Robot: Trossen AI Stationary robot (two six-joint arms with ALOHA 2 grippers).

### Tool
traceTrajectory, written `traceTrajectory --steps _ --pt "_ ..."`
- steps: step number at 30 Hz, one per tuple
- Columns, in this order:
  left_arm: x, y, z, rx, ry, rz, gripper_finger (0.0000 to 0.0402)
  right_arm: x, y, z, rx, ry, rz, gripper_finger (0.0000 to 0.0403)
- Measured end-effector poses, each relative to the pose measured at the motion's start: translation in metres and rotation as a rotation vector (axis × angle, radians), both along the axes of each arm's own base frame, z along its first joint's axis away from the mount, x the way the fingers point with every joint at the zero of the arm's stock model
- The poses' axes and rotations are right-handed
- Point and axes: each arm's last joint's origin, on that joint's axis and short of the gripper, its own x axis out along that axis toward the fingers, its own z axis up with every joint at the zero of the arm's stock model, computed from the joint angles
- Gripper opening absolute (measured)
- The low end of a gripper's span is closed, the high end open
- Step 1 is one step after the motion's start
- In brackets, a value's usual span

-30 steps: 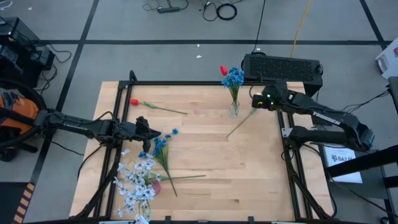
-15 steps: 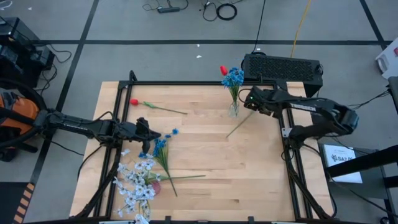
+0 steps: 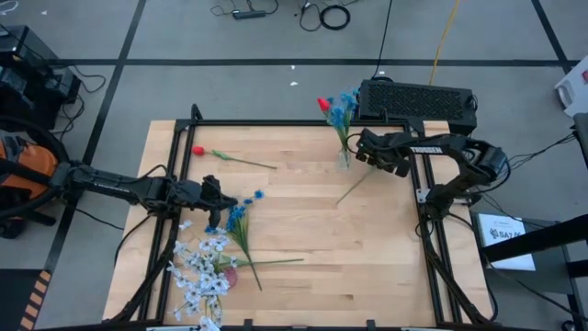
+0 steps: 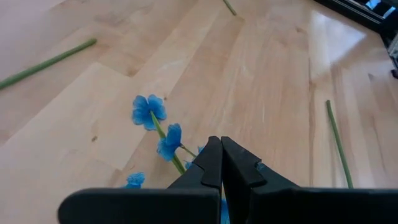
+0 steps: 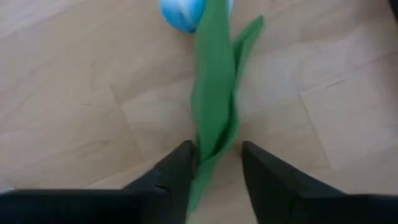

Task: Sort flowers into vase by color
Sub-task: Put the top white flowers into the pink vase

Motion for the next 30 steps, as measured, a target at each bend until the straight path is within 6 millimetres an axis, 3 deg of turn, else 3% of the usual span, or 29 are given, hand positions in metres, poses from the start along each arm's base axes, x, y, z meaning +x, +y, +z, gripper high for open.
traceTrajectory --steps 5,7,13,17,24,28,30 --pt "0.0 0.0 0.0 -0.004 0.0 -0.006 0.0004 0.003 0.007 0.001 0.007 0.016 0.038 0.0028" --pt "0.0 0.0 0.0 -0.004 0.0 -0.006 0.0004 0.003 0.013 0.004 0.018 0.04 0.073 0.0011" --pt "0.0 0.0 0.0 -0.003 0.0 -0.005 0.0004 -0.004 0.042 0.023 0.033 0.129 0.167 0.0016" --pt "0.0 0.0 0.0 -0.003 0.0 -0.006 0.0004 -0.005 0.068 0.047 -0.03 0.063 0.273 0.0005" --pt "0.0 0.0 0.0 0.035 0.001 -0.029 0.0004 0.001 0.118 0.091 -0.136 -0.26 0.816 0.0004" --pt "0.0 0.0 0.0 0.069 0.002 -0.05 0.0004 0.001 0.141 0.099 -0.036 -0.399 1.06 0.0004" --pt "0.0 0.0 0.0 0.069 0.002 -0.05 0.0004 0.002 0.149 0.099 0.002 -0.421 1.1 0.0004"
